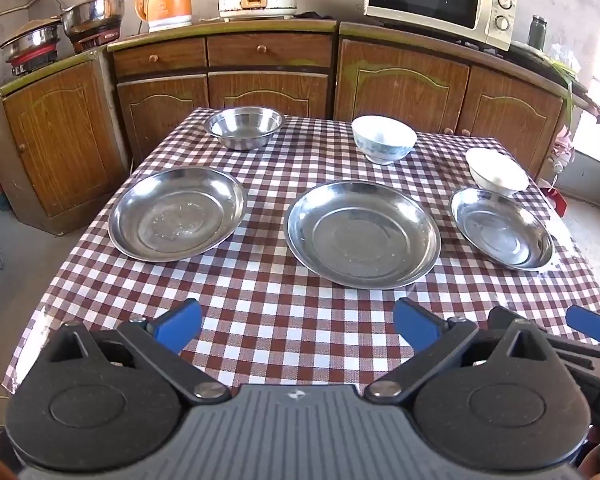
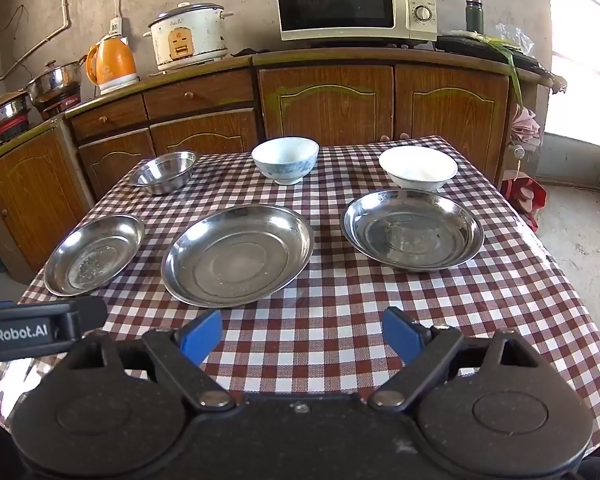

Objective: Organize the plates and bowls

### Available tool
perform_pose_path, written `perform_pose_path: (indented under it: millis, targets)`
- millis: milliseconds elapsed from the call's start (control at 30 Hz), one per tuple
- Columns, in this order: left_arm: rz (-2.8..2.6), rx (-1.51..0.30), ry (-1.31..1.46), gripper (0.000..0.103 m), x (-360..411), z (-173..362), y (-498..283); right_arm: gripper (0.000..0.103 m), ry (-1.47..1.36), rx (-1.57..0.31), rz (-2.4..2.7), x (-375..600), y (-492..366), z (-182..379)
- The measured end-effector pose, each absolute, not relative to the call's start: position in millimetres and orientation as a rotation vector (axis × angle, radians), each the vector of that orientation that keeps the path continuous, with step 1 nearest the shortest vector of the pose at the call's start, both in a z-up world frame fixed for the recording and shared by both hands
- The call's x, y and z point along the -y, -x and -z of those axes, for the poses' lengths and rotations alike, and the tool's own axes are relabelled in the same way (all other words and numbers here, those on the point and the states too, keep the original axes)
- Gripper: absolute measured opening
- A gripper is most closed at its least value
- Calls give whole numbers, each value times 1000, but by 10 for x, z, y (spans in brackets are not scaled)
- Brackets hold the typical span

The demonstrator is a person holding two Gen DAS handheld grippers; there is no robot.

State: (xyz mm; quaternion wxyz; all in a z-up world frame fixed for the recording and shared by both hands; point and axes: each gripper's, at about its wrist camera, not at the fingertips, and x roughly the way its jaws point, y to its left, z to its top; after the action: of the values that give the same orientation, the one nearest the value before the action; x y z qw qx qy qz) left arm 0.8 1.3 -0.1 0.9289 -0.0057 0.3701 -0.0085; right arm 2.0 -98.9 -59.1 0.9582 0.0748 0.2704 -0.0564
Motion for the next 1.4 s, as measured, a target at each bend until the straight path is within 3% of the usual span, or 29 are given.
perform_pose_path:
  millis: [1400]
  targets:
    - [-63, -763, 13, 103, -165, 100, -139, 103, -127, -564, 79, 944, -108, 664]
